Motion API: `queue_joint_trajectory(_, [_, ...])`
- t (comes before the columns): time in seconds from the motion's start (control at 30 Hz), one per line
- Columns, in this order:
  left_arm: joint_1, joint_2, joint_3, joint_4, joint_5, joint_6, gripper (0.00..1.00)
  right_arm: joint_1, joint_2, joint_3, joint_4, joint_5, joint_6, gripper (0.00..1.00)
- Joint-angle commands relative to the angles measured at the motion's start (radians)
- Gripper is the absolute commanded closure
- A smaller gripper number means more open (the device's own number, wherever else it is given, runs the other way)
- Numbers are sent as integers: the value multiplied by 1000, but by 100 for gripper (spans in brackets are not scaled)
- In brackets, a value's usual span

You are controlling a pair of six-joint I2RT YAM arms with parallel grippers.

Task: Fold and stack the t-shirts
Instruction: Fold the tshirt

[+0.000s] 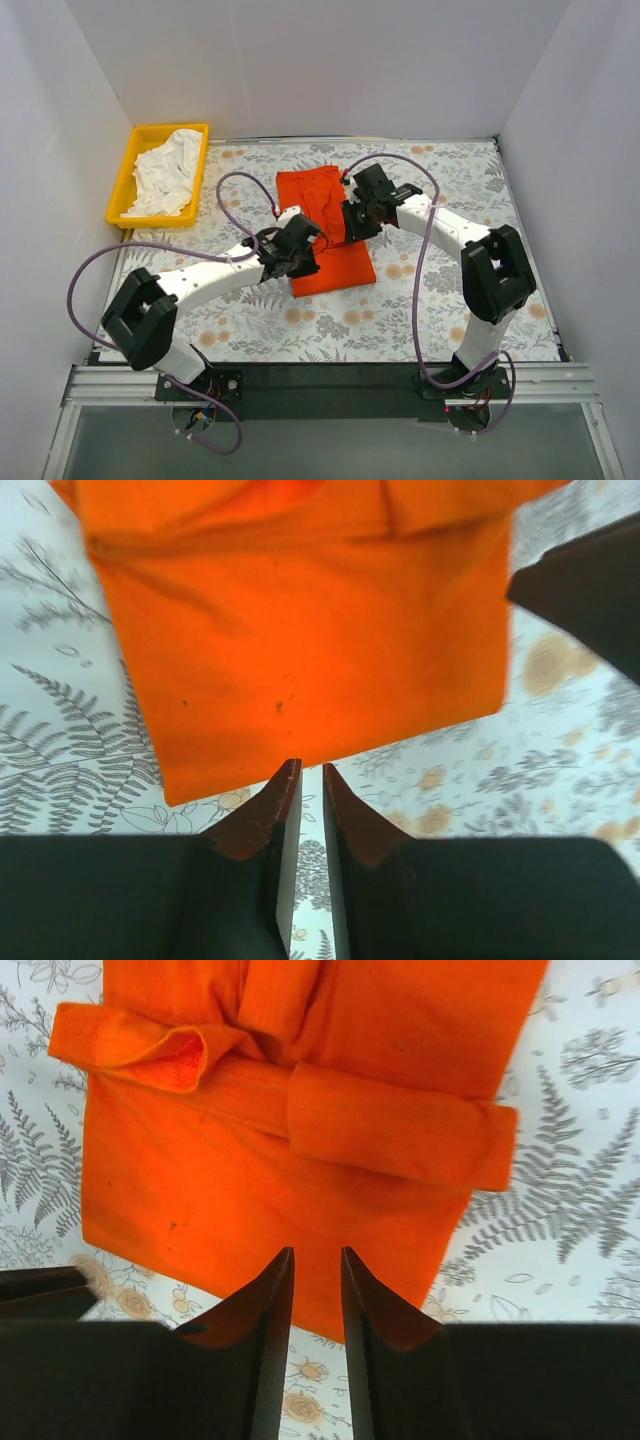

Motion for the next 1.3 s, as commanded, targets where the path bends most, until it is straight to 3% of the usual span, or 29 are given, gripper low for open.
queue_joint_trajectory(0.0, [-35, 65, -33, 46, 15, -49, 85, 11, 27, -20, 77, -53, 32, 73])
queue_joint_trajectory(0.27, [-55, 160, -70, 80, 22, -43, 89, 11, 127, 15, 117, -42, 34, 76])
queue_joint_trajectory(0.57, [-67, 142, -141, 83, 41, -47, 89, 10, 211, 82, 117, -19, 21, 77])
queue_joint_trajectory(1.0, [-72, 94, -192, 81, 62, -69, 89, -65, 352, 371, 117, -29, 40, 73])
queue_joint_trajectory(1.13, [-69, 71, -141, 64, 33, -50, 87, -88, 299, 380, 115, -80, 32, 69])
queue_joint_trajectory(1.27, [-38, 56, -69, 47, 6, -7, 82, -93, 194, 249, 115, -120, 18, 67])
